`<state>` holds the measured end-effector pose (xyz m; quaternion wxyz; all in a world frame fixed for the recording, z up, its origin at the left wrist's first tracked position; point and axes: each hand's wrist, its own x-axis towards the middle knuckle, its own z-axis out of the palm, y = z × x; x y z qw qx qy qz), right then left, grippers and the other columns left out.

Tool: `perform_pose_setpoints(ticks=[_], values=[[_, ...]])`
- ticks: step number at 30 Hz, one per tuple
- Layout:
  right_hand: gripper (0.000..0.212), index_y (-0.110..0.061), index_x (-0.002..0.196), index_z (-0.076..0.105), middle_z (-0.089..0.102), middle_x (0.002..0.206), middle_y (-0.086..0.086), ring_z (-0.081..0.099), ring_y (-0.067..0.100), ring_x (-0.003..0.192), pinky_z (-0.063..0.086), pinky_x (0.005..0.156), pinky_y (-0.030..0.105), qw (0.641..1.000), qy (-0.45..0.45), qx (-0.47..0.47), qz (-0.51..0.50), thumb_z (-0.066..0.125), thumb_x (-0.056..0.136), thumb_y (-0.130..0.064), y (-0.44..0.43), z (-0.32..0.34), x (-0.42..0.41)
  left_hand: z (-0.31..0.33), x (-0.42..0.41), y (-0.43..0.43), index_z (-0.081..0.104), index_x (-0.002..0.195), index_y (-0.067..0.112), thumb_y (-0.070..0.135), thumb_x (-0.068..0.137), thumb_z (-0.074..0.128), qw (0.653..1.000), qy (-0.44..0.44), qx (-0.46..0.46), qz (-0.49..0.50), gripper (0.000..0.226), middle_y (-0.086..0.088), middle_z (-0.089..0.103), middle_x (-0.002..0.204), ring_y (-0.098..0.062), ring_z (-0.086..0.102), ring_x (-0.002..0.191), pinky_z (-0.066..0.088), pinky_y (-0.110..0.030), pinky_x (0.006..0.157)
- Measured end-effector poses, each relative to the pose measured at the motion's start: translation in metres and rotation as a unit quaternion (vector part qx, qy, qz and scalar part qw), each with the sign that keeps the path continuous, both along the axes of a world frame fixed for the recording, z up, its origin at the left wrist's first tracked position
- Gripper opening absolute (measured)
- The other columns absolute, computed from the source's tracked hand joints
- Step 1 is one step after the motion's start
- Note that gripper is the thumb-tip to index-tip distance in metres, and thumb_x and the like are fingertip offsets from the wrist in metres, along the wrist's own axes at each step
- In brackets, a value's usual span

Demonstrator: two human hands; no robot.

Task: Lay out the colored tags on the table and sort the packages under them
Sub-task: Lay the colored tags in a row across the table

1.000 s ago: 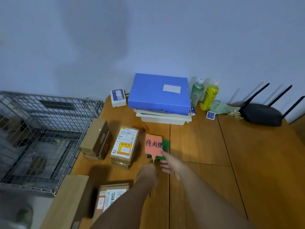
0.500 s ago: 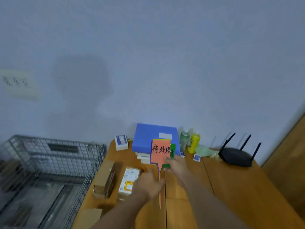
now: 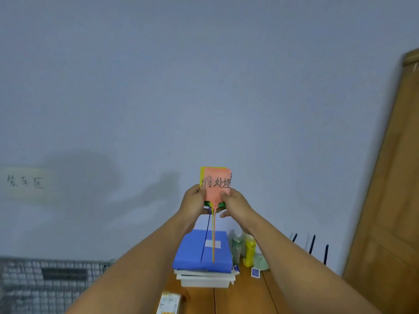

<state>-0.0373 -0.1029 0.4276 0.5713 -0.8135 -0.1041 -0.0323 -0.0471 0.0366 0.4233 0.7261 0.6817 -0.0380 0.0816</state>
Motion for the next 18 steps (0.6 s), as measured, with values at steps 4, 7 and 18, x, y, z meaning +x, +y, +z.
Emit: perform_pose_setpoints(ticks=[4,7,18], values=[[0.029,-0.016,0.124,0.050,0.065,0.116,0.006,0.062,0.021,0.090,0.051,0.079,0.037,0.995,-0.043,-0.089,-0.031,0.044,0.102,-0.035,-0.020,0.020,0.008,0.020,0.003,-0.012,0.069,0.112,0.009,0.015,0.106,0.041,0.999,-0.027,-0.018,0.019,0.029,-0.017,0.075,0.105,-0.033,0.071,0.083,0.063,-0.044,0.065],[0.024,-0.016,0.111,0.052,0.067,0.104,0.005,0.066,0.023,0.089,0.053,0.075,0.036,0.995,-0.069,-0.030,-0.066,0.063,0.094,-0.030,-0.043,0.029,0.014,0.025,0.004,-0.028,0.068,0.106,0.005,0.012,0.105,0.046,0.998,-0.031,-0.048,0.027,0.023,-0.018,0.073,0.103,-0.029,0.071,0.080,0.060,-0.035,0.058],[0.020,-0.007,0.089,0.073,0.077,0.083,0.005,0.074,0.016,0.062,0.054,0.057,0.032,0.996,-0.055,0.052,-0.050,0.071,0.091,-0.027,-0.096,0.016,0.022,-0.005,0.015,-0.069,0.071,0.110,0.007,0.022,0.097,0.065,0.987,-0.013,-0.152,0.046,0.020,-0.012,0.074,0.093,-0.028,0.072,0.083,0.062,-0.045,0.071]])
